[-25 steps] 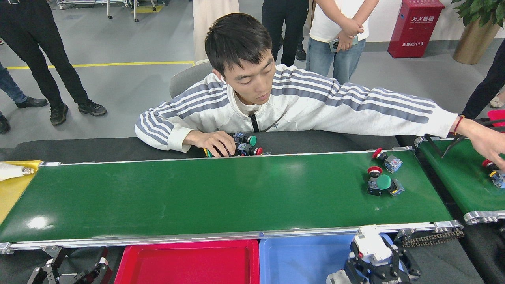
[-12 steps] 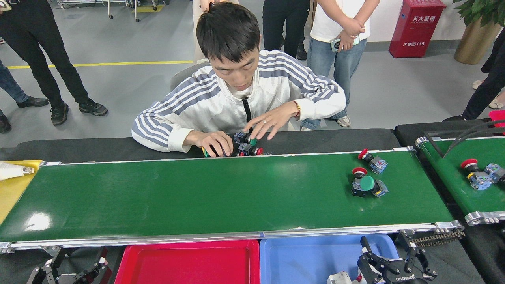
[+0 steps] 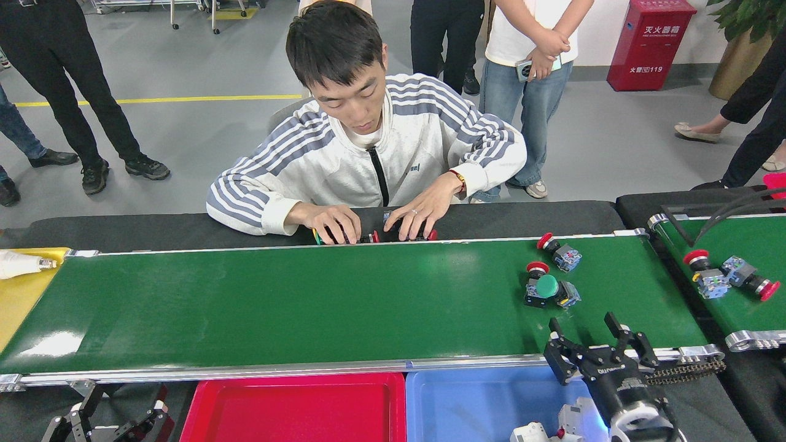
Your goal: Pick switch part from conveyor to tray
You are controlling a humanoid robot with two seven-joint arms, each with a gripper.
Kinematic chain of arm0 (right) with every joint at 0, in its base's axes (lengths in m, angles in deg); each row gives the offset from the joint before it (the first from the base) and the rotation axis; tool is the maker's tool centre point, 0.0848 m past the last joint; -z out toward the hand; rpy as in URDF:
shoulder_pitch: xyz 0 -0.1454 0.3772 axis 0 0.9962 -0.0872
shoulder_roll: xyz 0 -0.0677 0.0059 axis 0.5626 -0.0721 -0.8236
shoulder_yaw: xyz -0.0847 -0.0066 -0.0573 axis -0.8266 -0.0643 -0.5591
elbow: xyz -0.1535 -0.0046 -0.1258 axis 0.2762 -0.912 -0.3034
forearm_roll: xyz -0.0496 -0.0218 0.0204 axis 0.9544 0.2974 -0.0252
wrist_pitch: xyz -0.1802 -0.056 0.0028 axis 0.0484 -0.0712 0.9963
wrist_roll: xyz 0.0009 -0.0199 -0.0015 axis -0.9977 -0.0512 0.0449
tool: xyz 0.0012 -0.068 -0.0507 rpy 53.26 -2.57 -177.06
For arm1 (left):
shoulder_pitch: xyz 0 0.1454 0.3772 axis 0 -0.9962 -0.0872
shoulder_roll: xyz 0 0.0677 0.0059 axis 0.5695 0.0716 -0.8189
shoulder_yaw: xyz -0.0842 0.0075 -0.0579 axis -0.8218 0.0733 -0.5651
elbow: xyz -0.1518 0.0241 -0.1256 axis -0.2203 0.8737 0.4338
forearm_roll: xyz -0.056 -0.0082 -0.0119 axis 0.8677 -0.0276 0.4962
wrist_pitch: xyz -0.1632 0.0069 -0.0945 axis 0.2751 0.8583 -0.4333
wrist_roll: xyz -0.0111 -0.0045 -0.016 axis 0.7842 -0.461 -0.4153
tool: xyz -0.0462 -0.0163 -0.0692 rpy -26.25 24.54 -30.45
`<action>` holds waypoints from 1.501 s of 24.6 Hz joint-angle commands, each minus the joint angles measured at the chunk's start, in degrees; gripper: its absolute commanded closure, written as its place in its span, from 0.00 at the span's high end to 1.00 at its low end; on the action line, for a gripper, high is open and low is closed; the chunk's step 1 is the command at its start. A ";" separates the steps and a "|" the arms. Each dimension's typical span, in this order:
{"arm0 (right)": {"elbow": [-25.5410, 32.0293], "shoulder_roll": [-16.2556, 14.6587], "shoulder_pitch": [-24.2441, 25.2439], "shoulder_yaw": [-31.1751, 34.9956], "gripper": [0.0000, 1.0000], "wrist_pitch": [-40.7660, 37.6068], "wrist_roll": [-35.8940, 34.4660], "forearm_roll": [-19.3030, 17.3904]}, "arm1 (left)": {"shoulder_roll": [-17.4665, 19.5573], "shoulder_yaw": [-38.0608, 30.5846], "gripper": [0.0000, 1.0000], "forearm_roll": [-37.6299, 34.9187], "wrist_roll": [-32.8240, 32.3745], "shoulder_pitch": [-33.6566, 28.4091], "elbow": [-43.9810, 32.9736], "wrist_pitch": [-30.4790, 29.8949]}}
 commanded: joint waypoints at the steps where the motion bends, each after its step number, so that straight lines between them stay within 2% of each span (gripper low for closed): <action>1: -1.18 -0.44 -2.21 -0.90 1.00 0.04 0.51 0.07 | 0.54 0.01 1.00 0.17 0.25 0.30 -0.72 -0.09; 9: -10.06 0.70 -10.38 -7.93 1.00 0.04 1.39 0.07 | 0.62 0.10 1.00 -0.10 0.25 1.01 -0.55 -0.09; 13: -17.62 4.66 -15.13 -9.42 0.99 0.40 1.83 -0.02 | 0.62 0.28 1.00 -0.18 0.16 1.71 -0.46 -0.18; 14: -18.94 5.53 -16.27 -9.51 0.91 1.19 1.83 0.07 | 0.62 0.28 1.00 -0.18 0.16 1.71 -0.46 -0.18; 15: -19.73 5.97 -17.06 -10.04 0.77 2.07 1.83 0.25 | 0.62 0.28 1.00 -0.18 0.16 1.71 -0.46 -0.18; 17: -19.73 5.62 -17.32 -12.15 0.39 2.51 1.74 1.12 | 0.62 0.28 1.00 -0.18 0.16 1.71 -0.29 -0.18; 18: -19.73 5.53 -17.32 -12.50 0.25 2.51 1.66 1.21 | 0.62 0.28 1.00 -0.18 0.16 1.80 -0.11 -0.18; 19: -19.73 5.45 -17.32 -12.68 0.15 2.51 1.57 1.30 | 0.71 0.28 1.00 -0.18 0.16 1.80 -0.11 -0.18; 21: -19.73 5.45 -17.32 -12.68 0.02 2.51 1.48 1.21 | 0.71 0.28 1.00 -0.18 0.16 1.88 -0.11 -0.18; 26: -18.68 5.62 -17.15 -12.59 0.01 2.51 0.78 1.12 | 0.71 0.28 1.00 -0.18 0.16 1.71 -0.11 -0.18; 29: -16.04 5.71 -16.09 -12.68 0.01 2.24 0.51 0.86 | 0.80 0.28 1.00 -0.10 0.16 1.71 -0.20 -0.18; 31: -11.12 5.62 -12.93 -13.03 0.01 1.27 -0.01 0.69 | 0.80 0.28 1.00 -0.10 0.16 1.71 -0.20 -0.18; 33: -2.69 5.53 -7.40 -14.26 0.01 -3.38 -0.45 0.77 | 0.80 0.28 1.00 -0.01 0.16 1.71 -0.20 -0.35; 35: 3.39 5.53 -3.17 -15.58 0.01 -8.22 -0.28 1.04 | 0.71 0.28 1.00 -0.01 0.07 1.71 -0.20 -0.62; 36: 5.93 5.80 -1.33 -17.24 0.05 -11.20 -0.37 1.39 | 0.62 0.19 1.00 -0.01 0.07 1.80 -0.20 -1.06; 37: 6.55 6.06 -1.06 -19.44 0.32 -12.79 -0.45 1.65 | 0.62 0.19 1.00 -0.01 0.07 1.80 -0.20 -1.32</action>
